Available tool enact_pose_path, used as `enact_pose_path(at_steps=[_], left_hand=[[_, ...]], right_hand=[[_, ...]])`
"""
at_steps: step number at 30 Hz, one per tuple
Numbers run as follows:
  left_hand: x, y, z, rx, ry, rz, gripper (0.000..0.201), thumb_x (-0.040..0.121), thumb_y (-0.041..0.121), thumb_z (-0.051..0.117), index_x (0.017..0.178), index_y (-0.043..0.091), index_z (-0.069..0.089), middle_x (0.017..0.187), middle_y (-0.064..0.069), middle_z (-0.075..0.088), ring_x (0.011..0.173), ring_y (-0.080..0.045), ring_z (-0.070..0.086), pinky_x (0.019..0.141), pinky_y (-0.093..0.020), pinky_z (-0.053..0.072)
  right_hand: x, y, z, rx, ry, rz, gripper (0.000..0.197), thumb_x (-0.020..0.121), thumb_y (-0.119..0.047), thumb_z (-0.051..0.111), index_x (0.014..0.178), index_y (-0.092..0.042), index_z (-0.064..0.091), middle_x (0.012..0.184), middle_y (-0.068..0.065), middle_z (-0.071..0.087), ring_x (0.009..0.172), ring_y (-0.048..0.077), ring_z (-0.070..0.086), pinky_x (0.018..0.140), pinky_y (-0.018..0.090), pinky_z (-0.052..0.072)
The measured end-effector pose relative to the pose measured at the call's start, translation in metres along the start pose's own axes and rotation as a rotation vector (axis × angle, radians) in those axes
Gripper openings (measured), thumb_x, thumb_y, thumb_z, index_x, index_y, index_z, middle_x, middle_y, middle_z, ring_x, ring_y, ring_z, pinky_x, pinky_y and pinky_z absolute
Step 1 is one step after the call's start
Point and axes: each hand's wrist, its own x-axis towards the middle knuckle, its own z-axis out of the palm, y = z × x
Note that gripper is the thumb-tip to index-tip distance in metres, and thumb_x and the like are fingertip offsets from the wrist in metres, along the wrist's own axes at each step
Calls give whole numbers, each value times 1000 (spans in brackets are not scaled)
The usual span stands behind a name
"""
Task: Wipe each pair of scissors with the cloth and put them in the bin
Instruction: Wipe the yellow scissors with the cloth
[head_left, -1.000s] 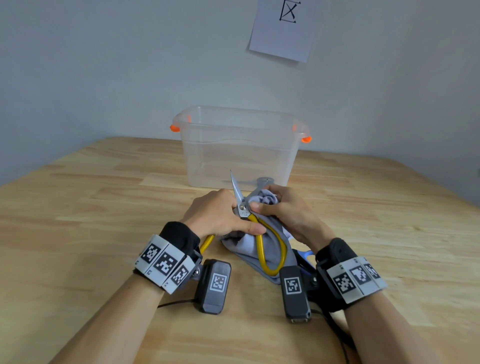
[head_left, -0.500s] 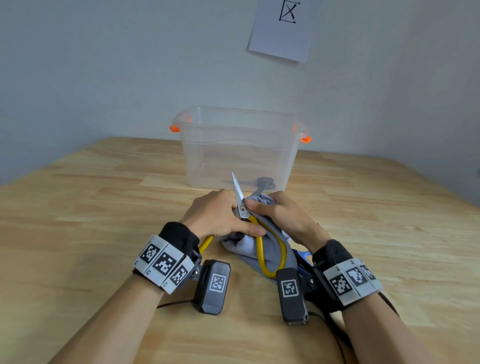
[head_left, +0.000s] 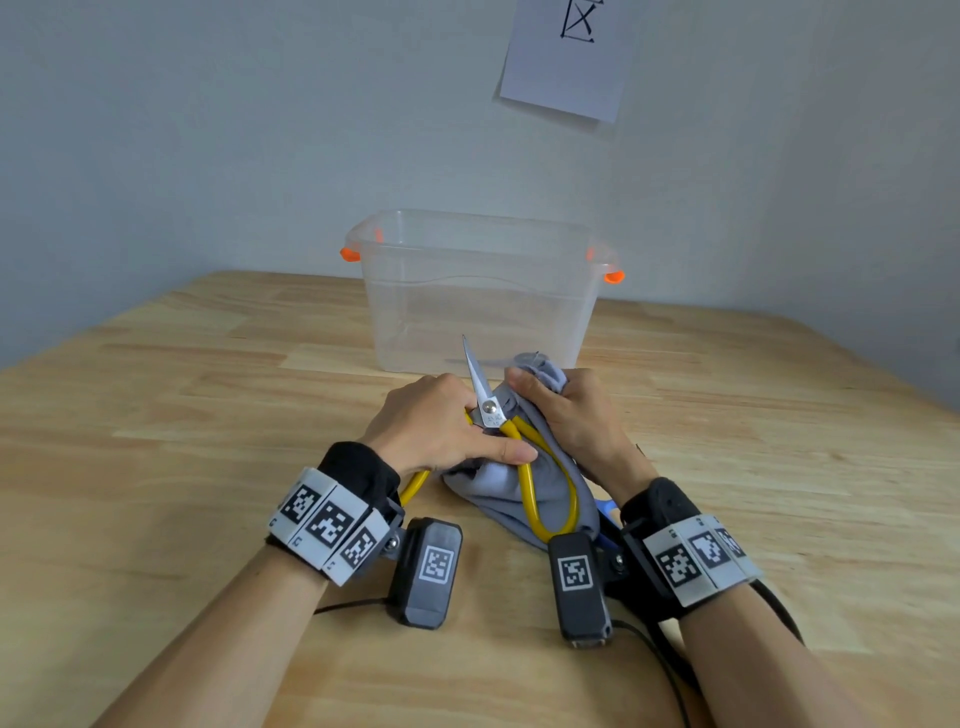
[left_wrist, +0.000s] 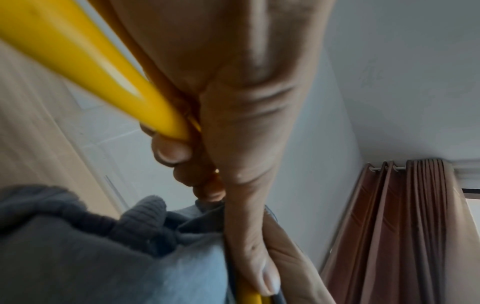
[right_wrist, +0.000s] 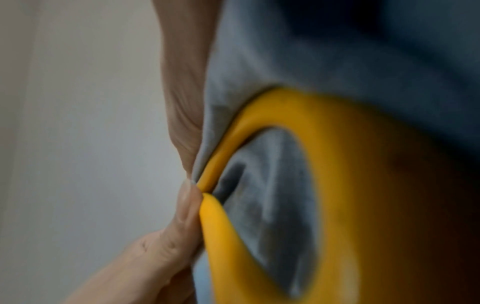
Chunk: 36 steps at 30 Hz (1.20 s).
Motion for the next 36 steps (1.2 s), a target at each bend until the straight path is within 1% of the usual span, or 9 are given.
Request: enact_pose_path(at_steps=[3,8,12,19,21,25,29,32,36], left_hand=[[0,1,0,10,5,-6,68,55,80,73,63,17,50,54,3,44,53,-15,43,53,-32,29],[0,0,0,-8,23,-30,72,52,79,76,66,11,56,54,5,48,55,-15,49,54,-32,32],[0,-1,-1,25,5,-24,71,50,81,75,65,14,54,56,4,50,57,-16,51,55,-32,33],[-3,5,-3,54,-2,1,70,54,80,74,55,20,38,51,6,42,52,-16,42,52,-32,28],[-4,5,-3,58,3,-6,70,54,79,76,55,20,39,49,7,41,52,-15,43,52,-31,29],[-3,3,-4,44,2,-33,64,54,75,79,57,19,49,49,7,45,51,-13,47,51,-30,31],[-4,6,-4,52,21,-43,64,55,74,80,51,22,43,47,8,44,51,-12,46,50,-29,30],[-5,8,-6,61,29,-50,65,57,74,78,52,22,39,48,8,43,50,-13,45,50,-30,29],[-6,10,-6,64,20,-48,67,57,75,77,54,21,37,49,8,42,50,-13,43,50,-30,28]], right_hand=[[0,0,0,39,39,-15,37,95,-23,66,80,12,66,76,33,60,67,18,54,63,34,43],[-3,-2,0,27,-163,97,19,96,-23,64,87,-11,75,75,-2,71,73,8,65,67,24,52],[-1,0,-3,-55,-195,78,22,95,-29,65,89,-11,77,92,20,70,79,17,62,72,35,49],[3,2,-1,-44,50,26,50,96,-26,64,69,15,60,57,15,53,52,15,47,52,28,37],[3,1,-1,-34,-12,84,46,95,-28,65,70,11,63,61,14,55,54,14,50,55,29,40],[0,-1,2,-76,-183,133,25,94,-32,67,71,-26,74,68,2,67,68,11,58,67,32,45],[1,-3,3,-119,-139,81,23,95,-30,66,74,-23,73,61,-5,64,62,7,56,63,27,44],[2,-3,4,-149,-46,29,42,96,-29,65,58,-11,59,55,6,48,54,10,43,54,26,36],[2,0,2,-168,14,36,51,96,-28,65,49,-17,46,44,-7,39,44,4,36,48,19,32]])
